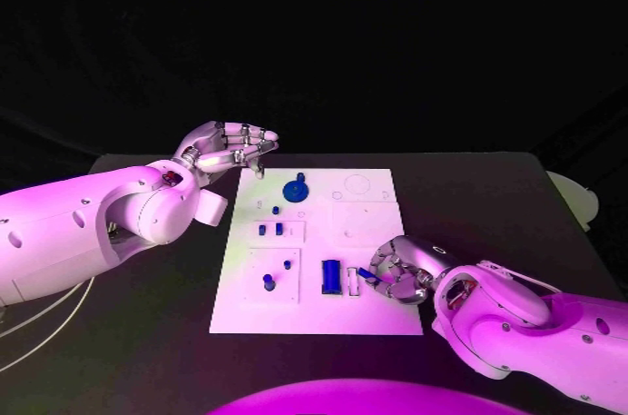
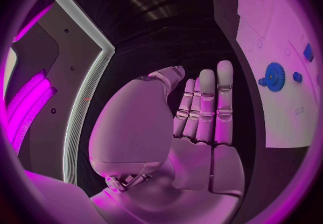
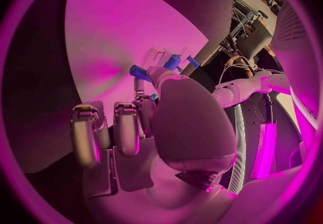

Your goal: Assemble the parts on the task board

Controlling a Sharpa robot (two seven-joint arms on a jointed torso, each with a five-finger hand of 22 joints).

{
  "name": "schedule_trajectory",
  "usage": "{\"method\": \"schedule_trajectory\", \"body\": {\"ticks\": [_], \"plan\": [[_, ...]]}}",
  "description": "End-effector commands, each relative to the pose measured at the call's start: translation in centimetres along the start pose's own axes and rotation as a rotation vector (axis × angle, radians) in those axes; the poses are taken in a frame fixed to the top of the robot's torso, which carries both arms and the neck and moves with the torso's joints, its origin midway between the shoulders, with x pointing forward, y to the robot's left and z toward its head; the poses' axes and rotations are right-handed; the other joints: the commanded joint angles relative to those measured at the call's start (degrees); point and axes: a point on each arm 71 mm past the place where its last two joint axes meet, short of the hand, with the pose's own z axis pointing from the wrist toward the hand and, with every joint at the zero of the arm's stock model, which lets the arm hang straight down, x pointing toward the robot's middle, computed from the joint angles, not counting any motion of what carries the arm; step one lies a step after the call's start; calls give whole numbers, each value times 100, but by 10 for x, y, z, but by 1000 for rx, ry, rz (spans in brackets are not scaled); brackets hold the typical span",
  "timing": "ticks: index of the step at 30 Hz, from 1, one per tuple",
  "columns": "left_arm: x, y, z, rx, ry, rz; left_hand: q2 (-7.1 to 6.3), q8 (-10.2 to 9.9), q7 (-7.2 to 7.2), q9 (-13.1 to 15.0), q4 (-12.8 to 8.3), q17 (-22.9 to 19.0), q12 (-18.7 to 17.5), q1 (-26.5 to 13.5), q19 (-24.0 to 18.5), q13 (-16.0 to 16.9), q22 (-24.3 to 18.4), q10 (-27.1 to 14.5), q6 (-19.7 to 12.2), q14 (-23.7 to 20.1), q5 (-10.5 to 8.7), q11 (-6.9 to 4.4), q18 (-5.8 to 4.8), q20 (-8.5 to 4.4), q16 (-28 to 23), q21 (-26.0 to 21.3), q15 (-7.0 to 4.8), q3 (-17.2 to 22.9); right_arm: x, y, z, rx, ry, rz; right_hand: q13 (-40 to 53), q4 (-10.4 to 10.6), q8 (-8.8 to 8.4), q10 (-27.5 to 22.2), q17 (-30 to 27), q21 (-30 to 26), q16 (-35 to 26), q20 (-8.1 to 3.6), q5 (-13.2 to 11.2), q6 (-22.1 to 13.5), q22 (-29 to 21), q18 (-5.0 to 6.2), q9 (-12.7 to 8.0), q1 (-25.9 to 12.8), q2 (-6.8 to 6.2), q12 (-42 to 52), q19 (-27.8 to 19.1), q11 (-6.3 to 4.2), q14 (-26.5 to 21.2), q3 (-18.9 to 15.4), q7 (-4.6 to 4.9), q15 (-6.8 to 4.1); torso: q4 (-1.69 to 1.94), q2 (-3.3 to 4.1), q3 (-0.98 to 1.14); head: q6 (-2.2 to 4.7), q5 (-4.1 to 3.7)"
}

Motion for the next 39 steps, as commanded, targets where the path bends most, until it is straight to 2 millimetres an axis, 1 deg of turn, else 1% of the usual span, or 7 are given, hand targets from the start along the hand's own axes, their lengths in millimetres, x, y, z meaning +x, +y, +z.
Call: {"method": "schedule_trajectory", "body": {"ticks": [1, 15, 26, 35, 36, 38, 39], "plan": [[3, -1, 0, 7, 16, -10, 22, 19, -9, -9, 16, -8, 30, -18, -38, -7, -3, -49, -44, -50, 38, -2, 86, 14, 25, -26, -7, 31, 5, 1, 2, 13, 40, 47, 588, -130, 227, 8, 723, 25, 14, -21, -48, 38, 1508, -38, 330, -196, -4, 53, 588, 26, 432, 214, -13, 29, -3, 1, 3, -6, 1], [3, -1, 0, 6, 18, -11, 22, 19, -9, -9, 16, -8, 30, -18, -38, -7, -3, -49, -44, -50, 38, -2, 86, 14, 25, -26, -7, 31, 19, 5, 11, 31, 96, 64, 639, -105, 220, 41, 739, 25, 20, -16, -332, 126, 1508, -38, 326, -1226, 63, 111, 588, 29, 437, 270, -16, 32, -1, 5, 7, -15, 7], [3, -1, 0, 5, 18, -11, 22, 19, -9, -9, 16, -8, 30, -18, -38, -7, -3, -49, -44, -50, 38, -2, 86, 14, 25, -26, -7, 31, 20, 5, 14, 36, 105, 57, 665, -100, 227, 57, 743, 25, 21, -18, -445, 163, 1508, -38, 328, -1557, 71, 141, 588, 26, 438, 287, -20, 30, -9, 0, 9, -33, 12], [3, -1, 0, 4, 17, -10, 22, 19, -9, -9, 16, -8, 30, -18, -38, -7, -3, -49, -44, -50, 38, -2, 86, 14, 25, -26, -7, 31, 21, 6, 15, 28, 104, 52, 674, -94, 232, 59, 737, 25, 18, -16, -792, 183, 1508, -38, 329, -1896, -18, 145, 588, 30, 437, 204, -17, 32, -3, -3, 5, -40, 12], [2, -1, 0, 4, 17, -10, 22, 19, -9, -9, 16, -8, 30, -18, -38, -7, -3, -49, -44, -50, 38, -2, 86, 14, 25, -26, -7, 31, 21, 6, 15, 28, 103, 52, 674, -104, 241, 57, 737, 25, 18, -19, -430, 192, 1508, -38, 338, -2076, -89, 140, 588, 28, 436, 76, -22, 30, -3, 0, 5, -39, 14], [2, -1, 0, 4, 16, -10, 22, 19, -9, -9, 16, -8, 30, -18, -38, -7, -3, -49, -44, -50, 38, -2, 86, 14, 25, -26, -7, 31, 20, 6, 15, 26, 101, 51, 673, -99, 247, 54, 734, 25, 17, -26, -76, 190, 1508, -38, 349, -2201, -138, 134, 588, 21, 435, -74, -28, 23, -2, 1, 4, -39, 14], [2, -1, -1, 3, 16, -10, 22, 19, -9, -9, 16, -8, 30, -18, -38, -7, -3, -49, -44, -50, 38, -2, 86, 14, 25, -26, -7, 31, 20, 6, 15, 25, 100, 51, 676, -94, 249, 56, 735, 25, 17, -27, -121, 190, 1508, -38, 352, -2253, -138, 136, 588, 20, 435, -129, -29, 23, -3, 1, 5, -39, 14]]}}
